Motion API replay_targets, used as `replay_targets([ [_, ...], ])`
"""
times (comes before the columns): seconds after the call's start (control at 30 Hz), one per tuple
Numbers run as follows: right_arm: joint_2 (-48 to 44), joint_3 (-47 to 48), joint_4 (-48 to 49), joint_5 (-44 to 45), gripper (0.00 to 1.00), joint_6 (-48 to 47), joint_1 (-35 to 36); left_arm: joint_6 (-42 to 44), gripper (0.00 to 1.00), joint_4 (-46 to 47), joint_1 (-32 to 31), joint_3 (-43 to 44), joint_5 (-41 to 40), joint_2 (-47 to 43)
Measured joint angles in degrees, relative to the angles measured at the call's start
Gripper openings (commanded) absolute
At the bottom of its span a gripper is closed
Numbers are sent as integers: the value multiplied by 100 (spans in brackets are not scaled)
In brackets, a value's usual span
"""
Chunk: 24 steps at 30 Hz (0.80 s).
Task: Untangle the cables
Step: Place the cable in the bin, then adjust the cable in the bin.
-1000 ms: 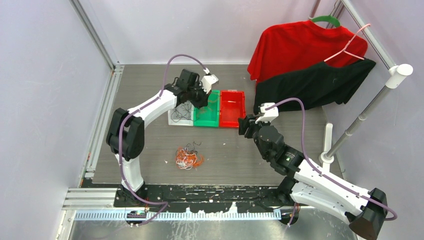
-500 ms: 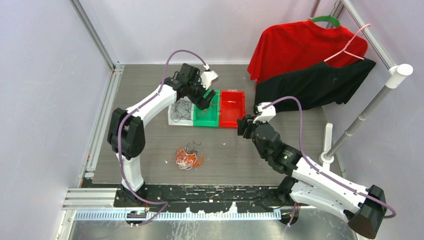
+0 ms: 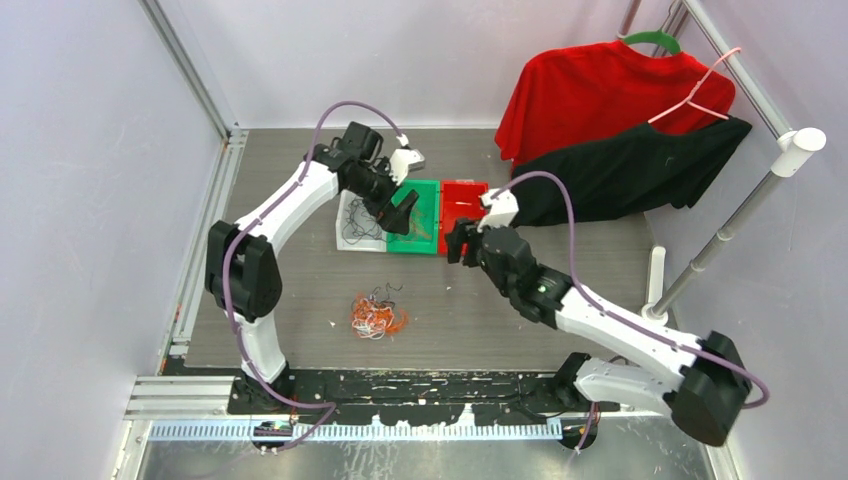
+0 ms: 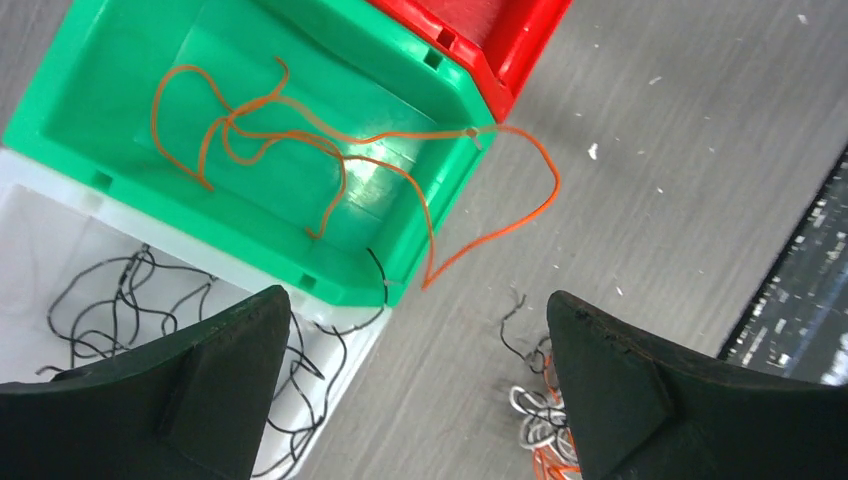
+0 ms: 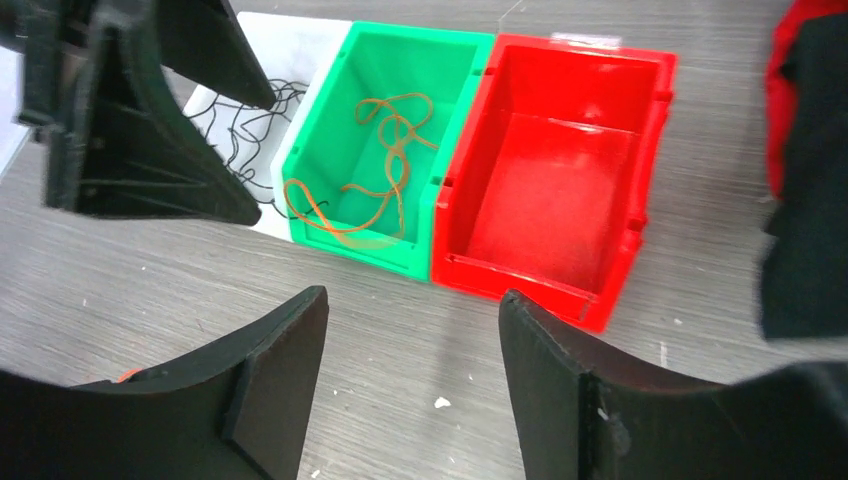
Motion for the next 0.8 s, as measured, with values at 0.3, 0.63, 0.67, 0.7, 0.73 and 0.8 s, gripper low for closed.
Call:
replay_targets([
  [0.3, 2109, 887, 461, -1792, 75, 280, -684, 697, 89, -498, 498, -623, 533, -654],
  [0.63, 2761, 1073, 673, -2369, 66, 299, -688, 1827, 68, -470, 363, -1368, 339, -994],
  [0.67, 2835, 1121, 680, -2369, 63, 293, -688, 1974, 67, -459, 345, -1368, 308, -994],
  [0.7, 2929, 1182, 682, -2367, 60, 289, -688, 2120, 65, -435, 319, -1377, 264, -992],
  [0.73, 3032, 1257, 682, -2361, 57, 278, -697, 2260, 63, -398, 291, -1397, 227, -992],
  [0.8, 3204, 1381, 675, -2341, 47, 264, -723, 2494, 63, -232, 251, -1473, 138, -992],
])
